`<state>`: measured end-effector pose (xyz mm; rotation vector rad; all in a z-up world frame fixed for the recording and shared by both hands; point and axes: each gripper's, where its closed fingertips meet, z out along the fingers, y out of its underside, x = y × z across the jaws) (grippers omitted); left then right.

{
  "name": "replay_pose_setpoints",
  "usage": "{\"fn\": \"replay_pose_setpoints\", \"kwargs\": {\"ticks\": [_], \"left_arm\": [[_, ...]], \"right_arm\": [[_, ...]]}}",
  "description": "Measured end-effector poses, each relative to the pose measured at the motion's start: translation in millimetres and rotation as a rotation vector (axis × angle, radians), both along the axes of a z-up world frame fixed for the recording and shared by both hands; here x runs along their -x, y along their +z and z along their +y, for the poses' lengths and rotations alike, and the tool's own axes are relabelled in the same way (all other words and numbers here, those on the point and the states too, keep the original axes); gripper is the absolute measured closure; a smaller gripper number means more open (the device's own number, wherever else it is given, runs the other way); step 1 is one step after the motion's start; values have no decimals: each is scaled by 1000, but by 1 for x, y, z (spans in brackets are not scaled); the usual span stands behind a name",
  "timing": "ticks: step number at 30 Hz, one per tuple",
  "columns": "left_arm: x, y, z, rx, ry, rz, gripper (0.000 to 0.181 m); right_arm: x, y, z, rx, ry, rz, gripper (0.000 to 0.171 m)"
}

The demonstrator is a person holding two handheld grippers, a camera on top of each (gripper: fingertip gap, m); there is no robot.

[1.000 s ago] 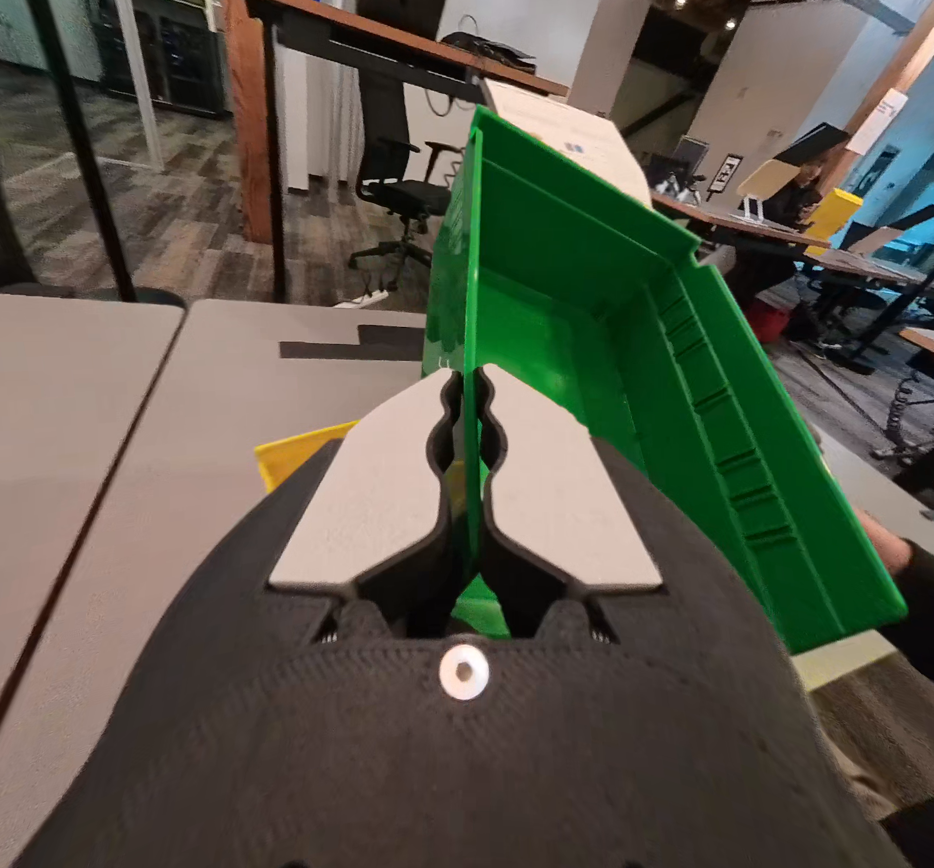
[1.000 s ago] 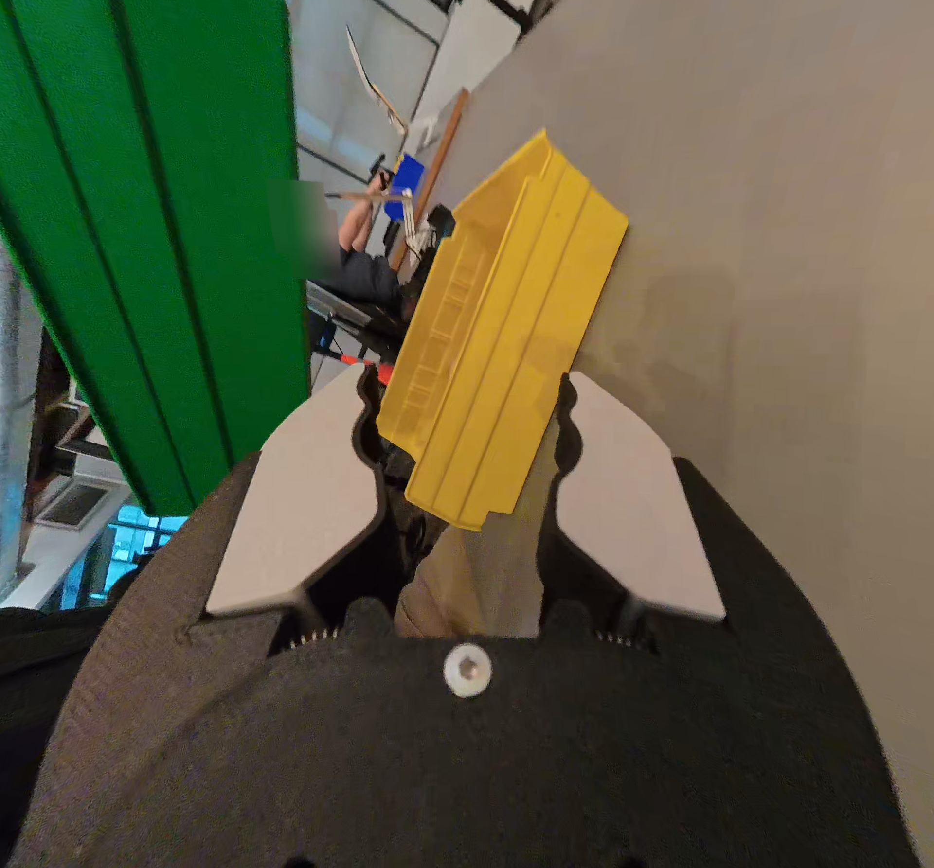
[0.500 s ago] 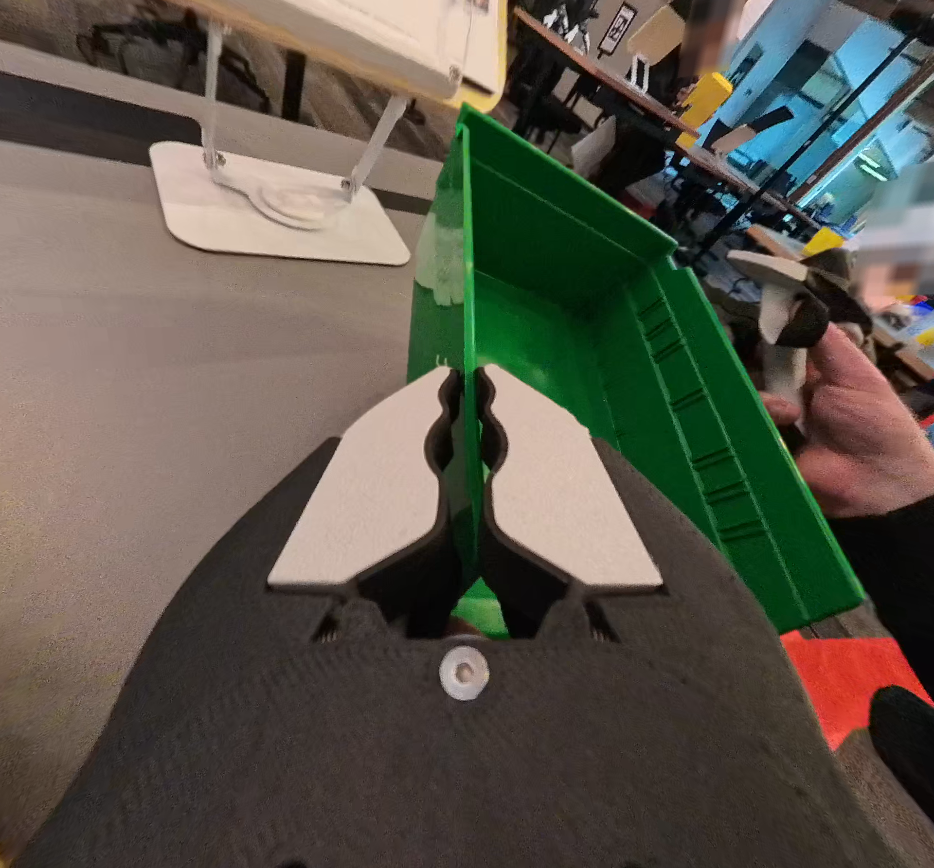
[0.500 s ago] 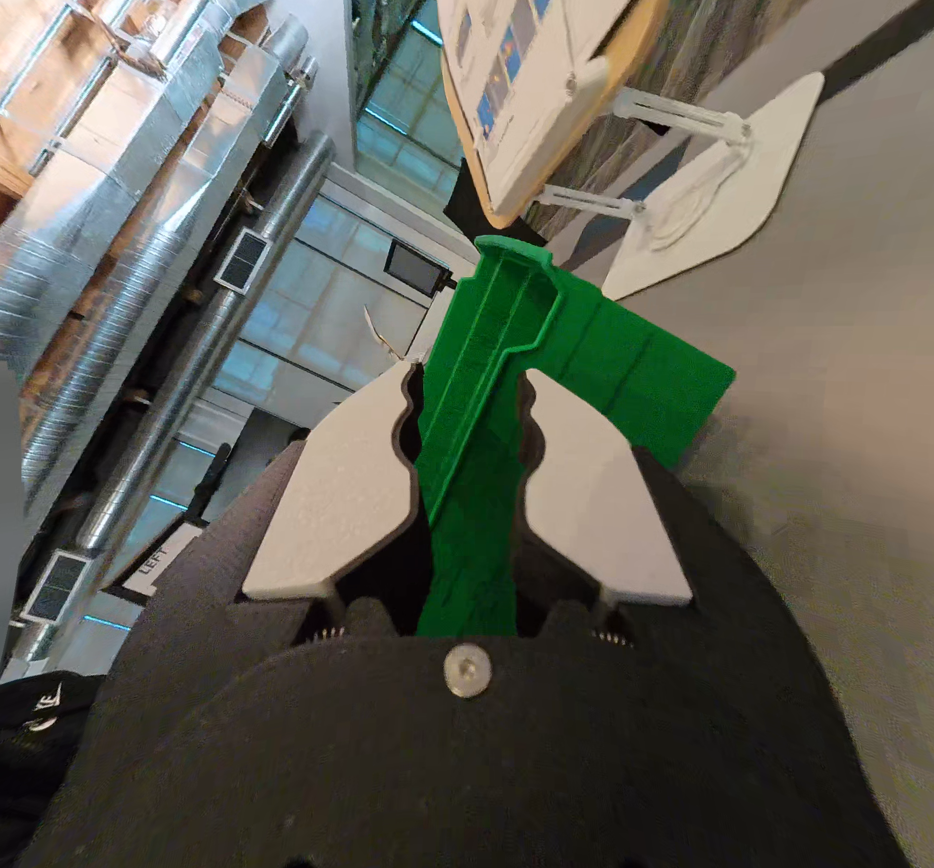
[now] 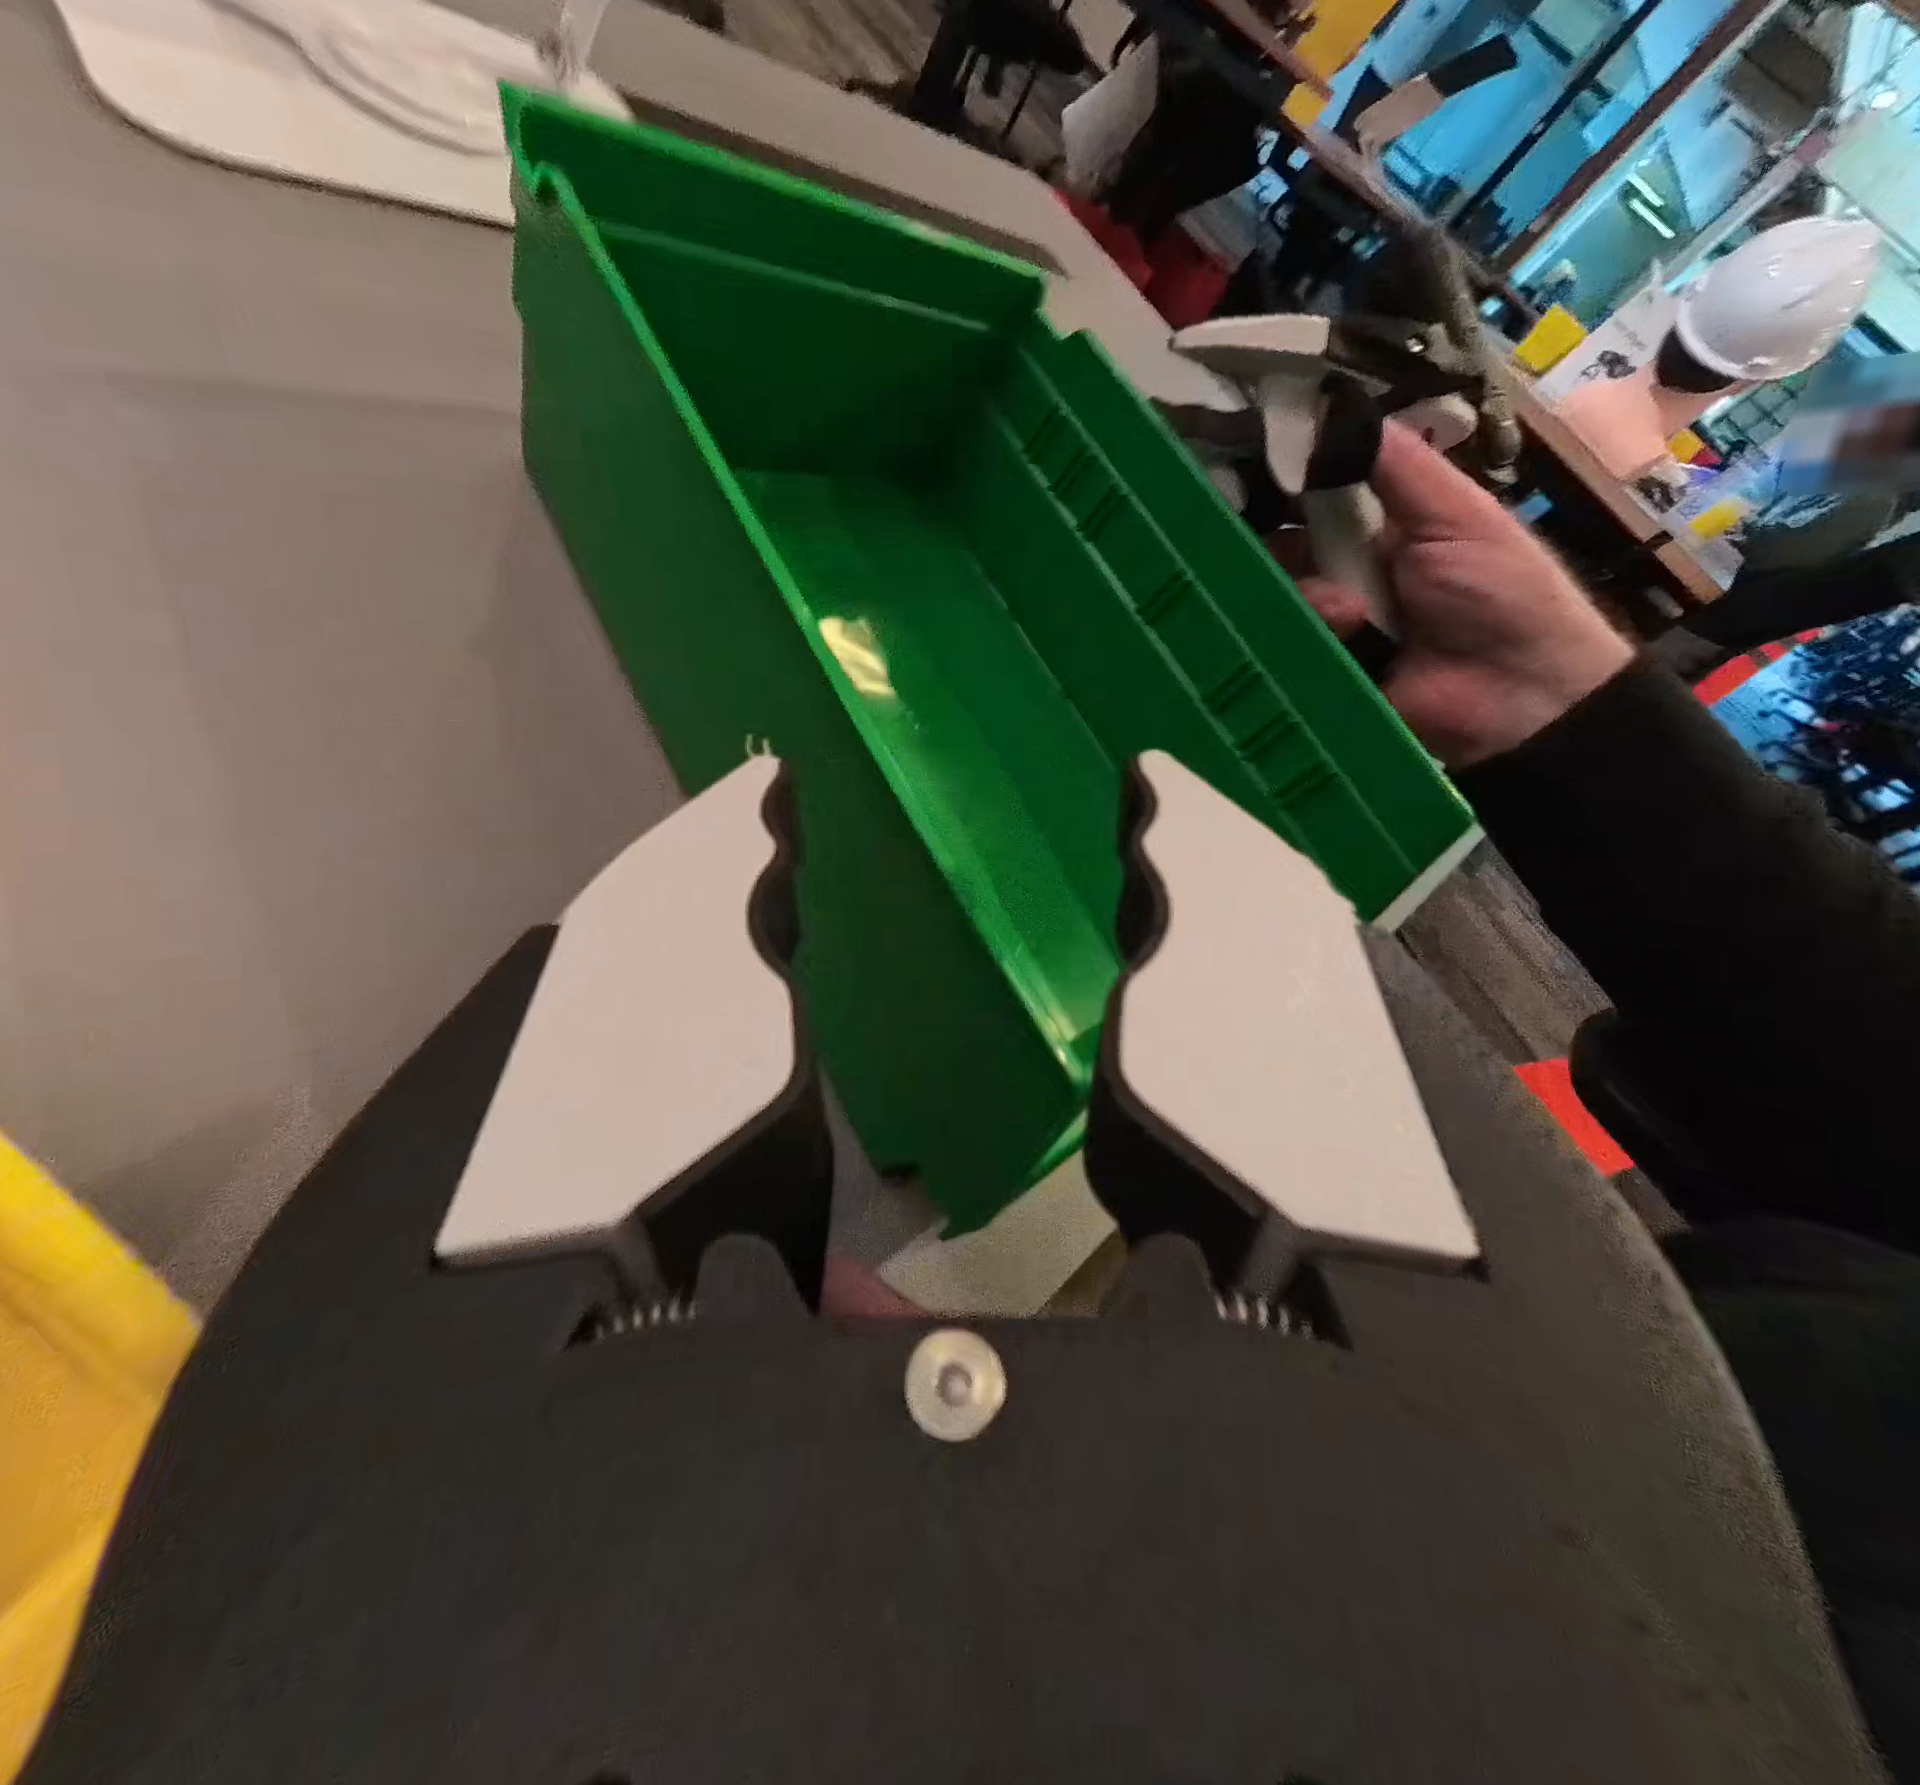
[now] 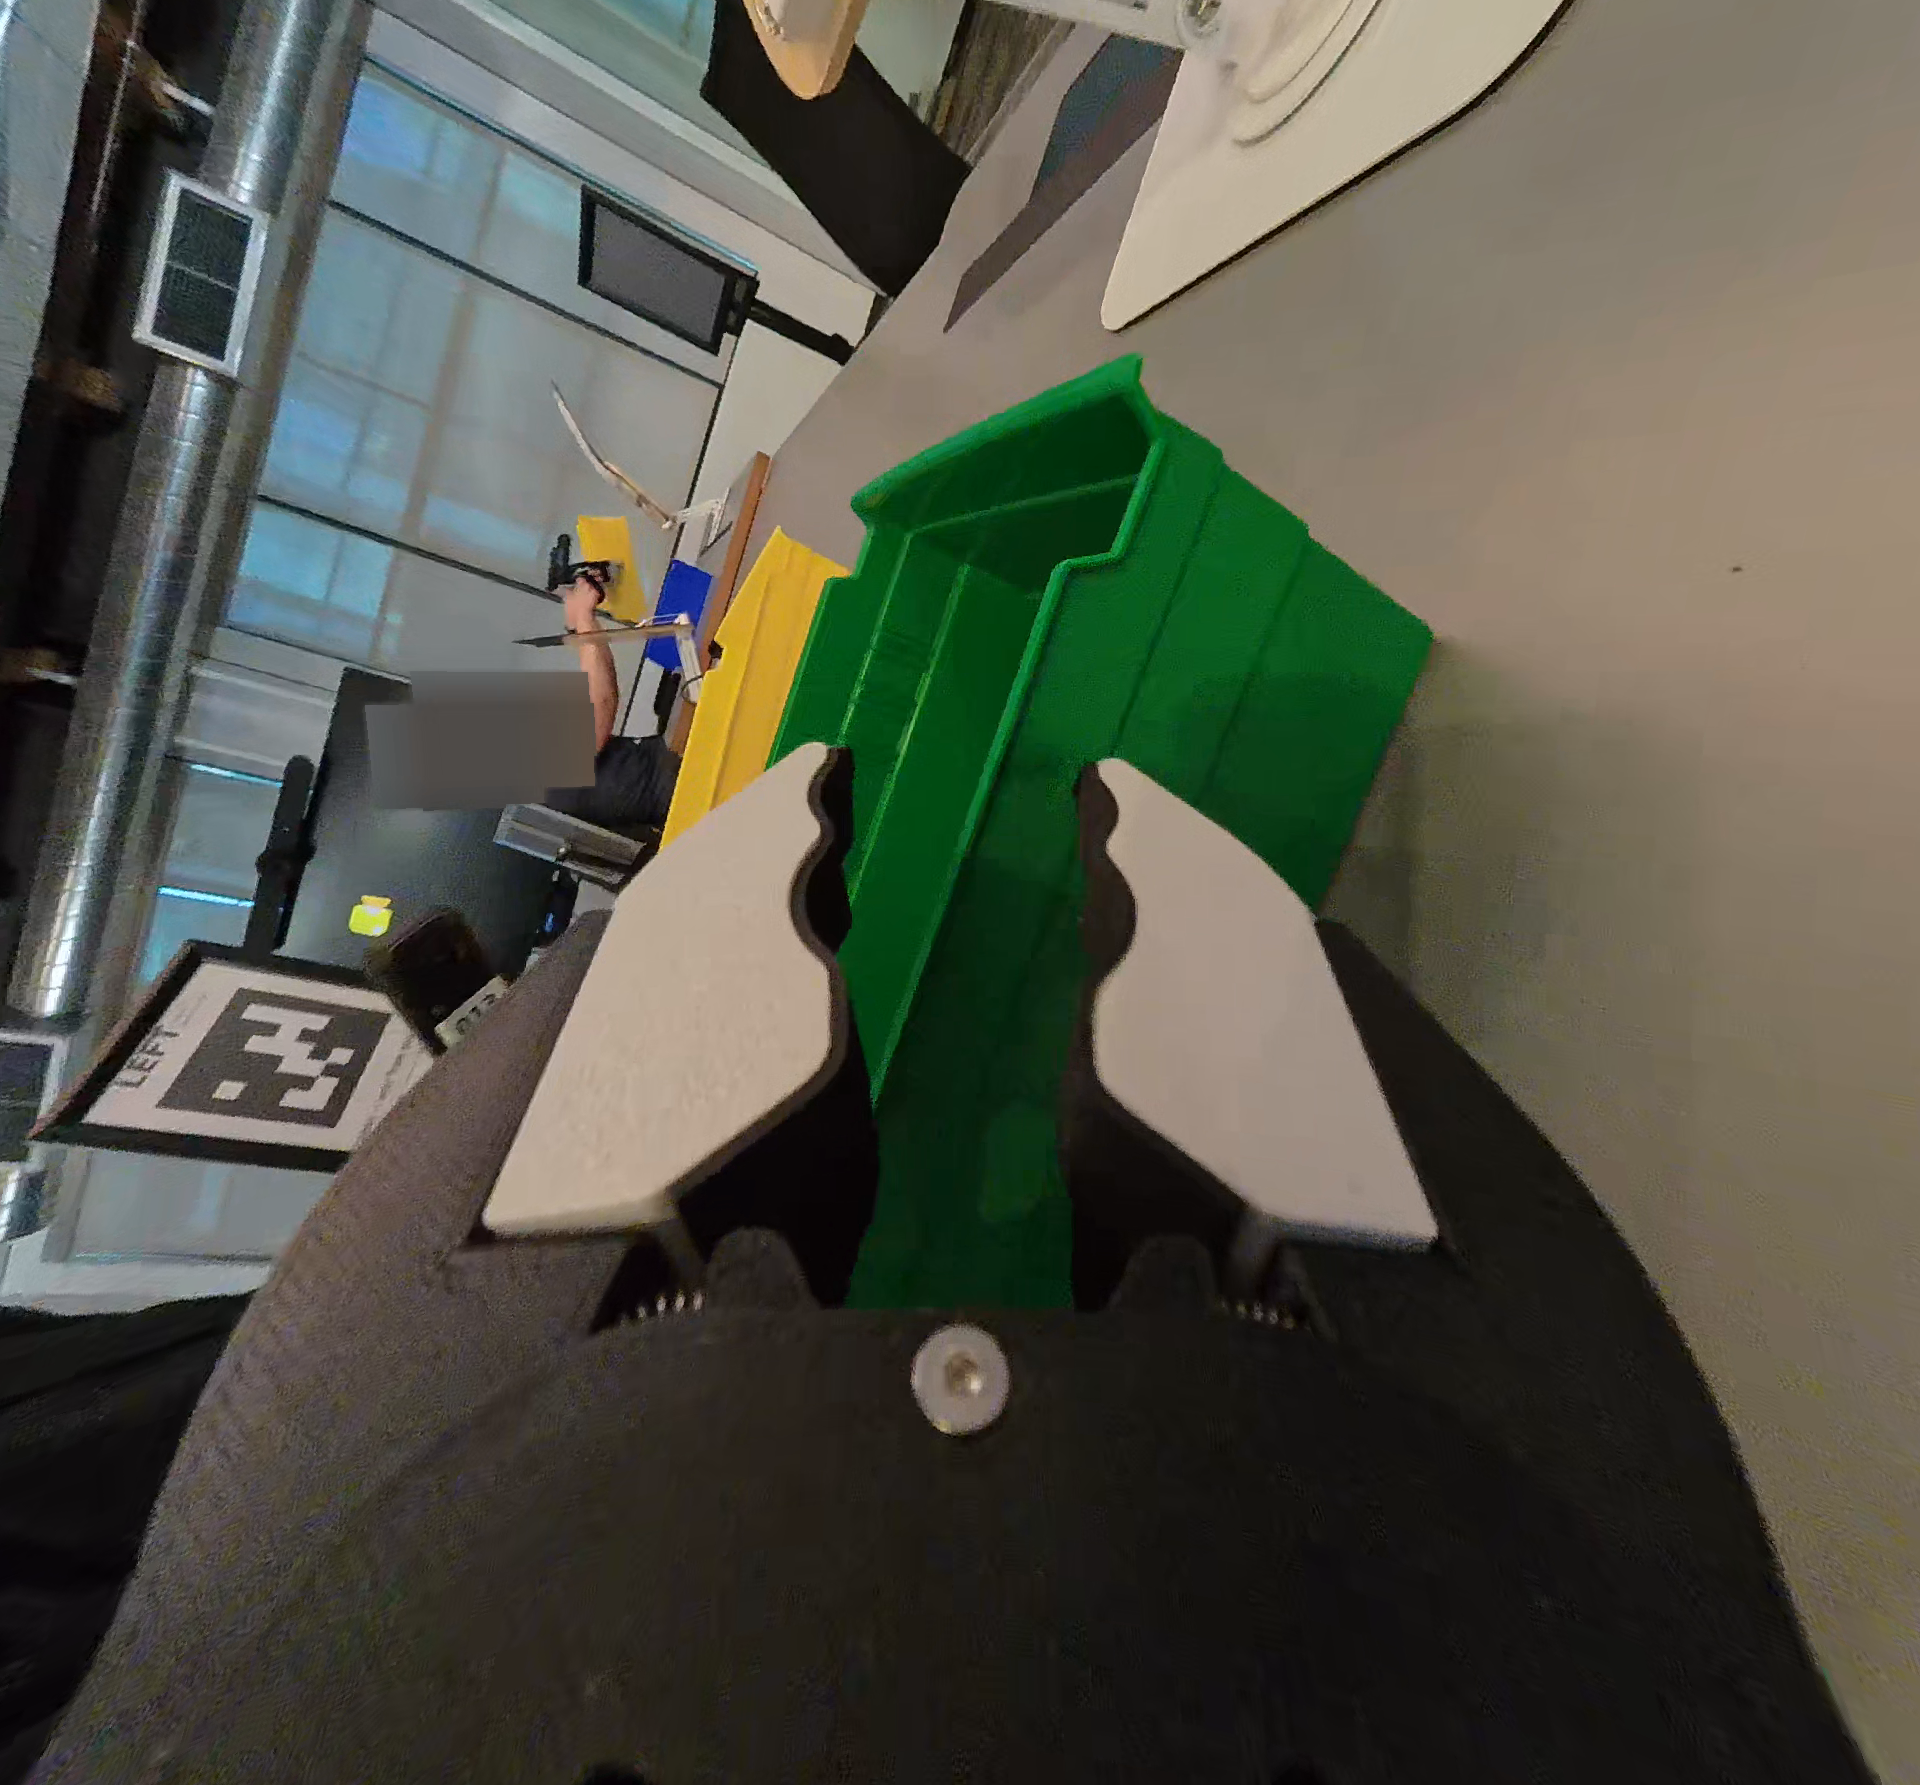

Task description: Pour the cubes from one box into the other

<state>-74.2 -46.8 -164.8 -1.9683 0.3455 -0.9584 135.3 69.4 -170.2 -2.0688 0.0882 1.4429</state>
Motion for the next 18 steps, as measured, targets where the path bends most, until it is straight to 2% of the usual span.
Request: {"fn": "replay_pose_setpoints", "kwargs": {"ticks": [1,2,3,6,7,8,9,10,13,15,16,17,18], "left_arm": [[4,11,-3,-64,-9,3,116],[9,22,-5,-124,-8,13,108],[14,36,-9,-185,-17,8,105],[46,78,-14,-325,8,49,111],[64,89,-9,-361,48,95,113],[85,95,-2,-378,90,158,114],[108,98,7,-368,122,225,113],[133,100,18,-351,156,291,113],[218,103,52,-333,285,456,108],[267,88,74,-218,321,504,80],[286,80,82,-161,328,506,72],[302,72,90,-108,328,511,68],[319,64,98,-77,346,531,71]], "right_arm": [[-8,1,3,-34,-47,-59,128],[-19,8,6,-104,-104,-146,124],[-26,24,6,-201,-143,-226,127],[-8,87,-3,-476,-109,-360,148],[9,101,-8,-503,-48,-348,156],[27,114,-10,-491,11,-307,156],[48,127,-12,-478,72,-240,165],[71,139,-13,-470,139,-188,166],[148,138,-17,-404,415,-220,161],[198,124,-9,-400,544,-328,165],[221,114,-6,-405,607,-414,164],[243,106,-3,-393,671,-462,157],[267,101,0,-369,731,-473,148]]}}
